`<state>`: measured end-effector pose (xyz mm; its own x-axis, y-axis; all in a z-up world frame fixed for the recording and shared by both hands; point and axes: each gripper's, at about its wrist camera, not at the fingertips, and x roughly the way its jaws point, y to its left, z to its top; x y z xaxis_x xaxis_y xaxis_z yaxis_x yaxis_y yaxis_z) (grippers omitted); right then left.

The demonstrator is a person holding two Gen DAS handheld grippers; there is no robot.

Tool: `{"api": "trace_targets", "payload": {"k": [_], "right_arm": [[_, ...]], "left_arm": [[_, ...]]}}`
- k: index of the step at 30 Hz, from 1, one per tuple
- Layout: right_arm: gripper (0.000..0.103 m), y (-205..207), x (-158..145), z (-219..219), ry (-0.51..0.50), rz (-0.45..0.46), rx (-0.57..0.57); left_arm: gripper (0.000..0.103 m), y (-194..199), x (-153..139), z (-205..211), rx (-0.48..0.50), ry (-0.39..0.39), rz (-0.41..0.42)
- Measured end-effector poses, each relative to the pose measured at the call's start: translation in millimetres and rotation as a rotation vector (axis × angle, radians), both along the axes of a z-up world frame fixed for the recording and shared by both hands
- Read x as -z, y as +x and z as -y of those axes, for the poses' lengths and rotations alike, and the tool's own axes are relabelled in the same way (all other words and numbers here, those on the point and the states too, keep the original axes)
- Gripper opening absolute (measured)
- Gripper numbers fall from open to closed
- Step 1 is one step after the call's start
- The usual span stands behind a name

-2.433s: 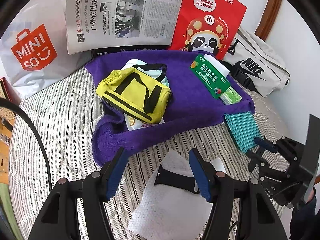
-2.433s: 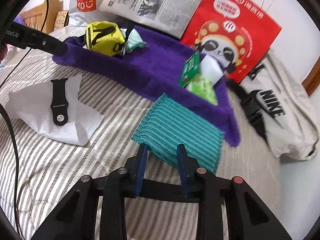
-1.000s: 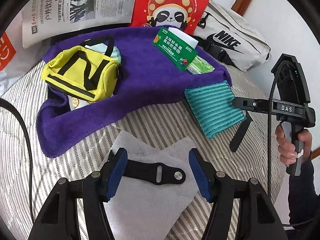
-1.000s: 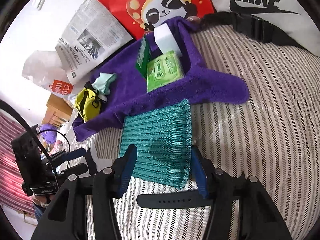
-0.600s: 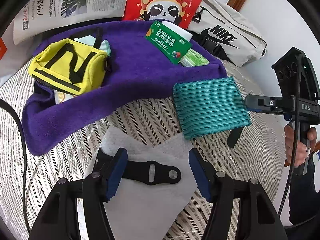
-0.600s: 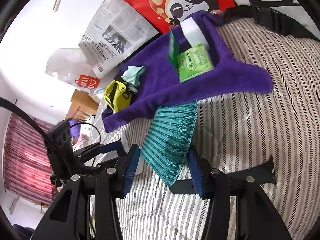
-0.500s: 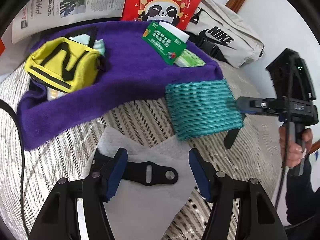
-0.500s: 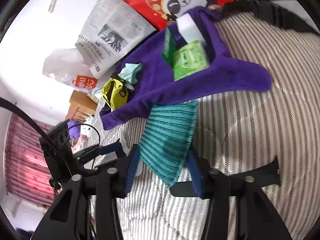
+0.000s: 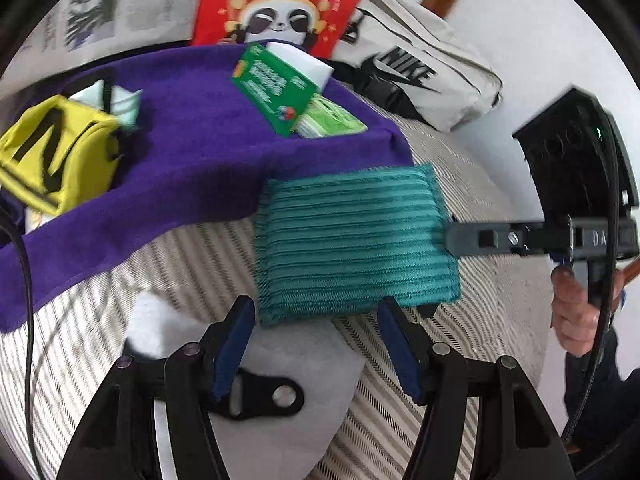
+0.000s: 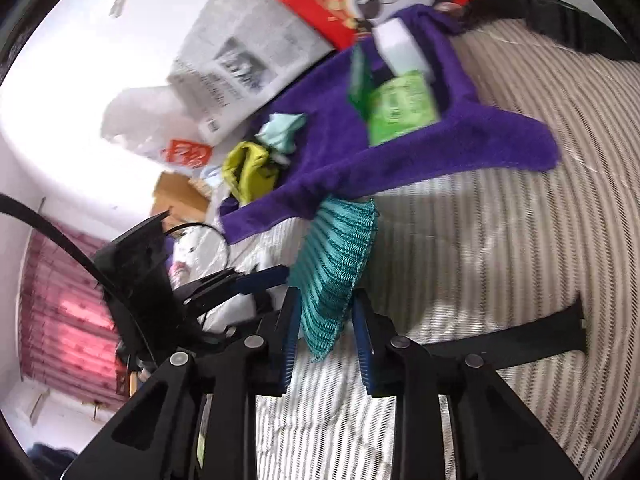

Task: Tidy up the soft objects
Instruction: 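Grasp the teal striped cloth edge with the right gripper and lift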

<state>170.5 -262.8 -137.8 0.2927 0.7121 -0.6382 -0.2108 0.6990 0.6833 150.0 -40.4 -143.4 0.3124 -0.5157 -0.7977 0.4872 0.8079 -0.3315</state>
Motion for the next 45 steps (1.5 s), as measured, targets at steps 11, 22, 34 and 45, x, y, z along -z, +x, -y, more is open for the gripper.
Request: {"api": "trace_targets", "payload": {"k": [11, 22, 34, 45], "right_arm": [[0.028, 1.0, 0.8, 3.3, 0.197, -0.061, -0.007], [0.028, 6.7, -1.1, -0.1, 0.243, -0.089, -0.016], [0.049, 19.1, 3.5, -2.1, 0.208, -0.129, 0.035], [0.023, 40.0, 15.1, -35.2, 0.125, -0.176, 0.023]], "left_arm": [[0.062, -23.7, -5.9, 17.1, 0.084, 0.164, 0.194], [0.056, -17.9, -3.2, 31.8, 0.099, 0.191, 0.274], [0.042, -23.2, -9.7, 24.5, 0.098, 0.17, 0.311], [0.044, -35.3, -9.3, 16.9, 0.131, 0.216, 0.286]]}}
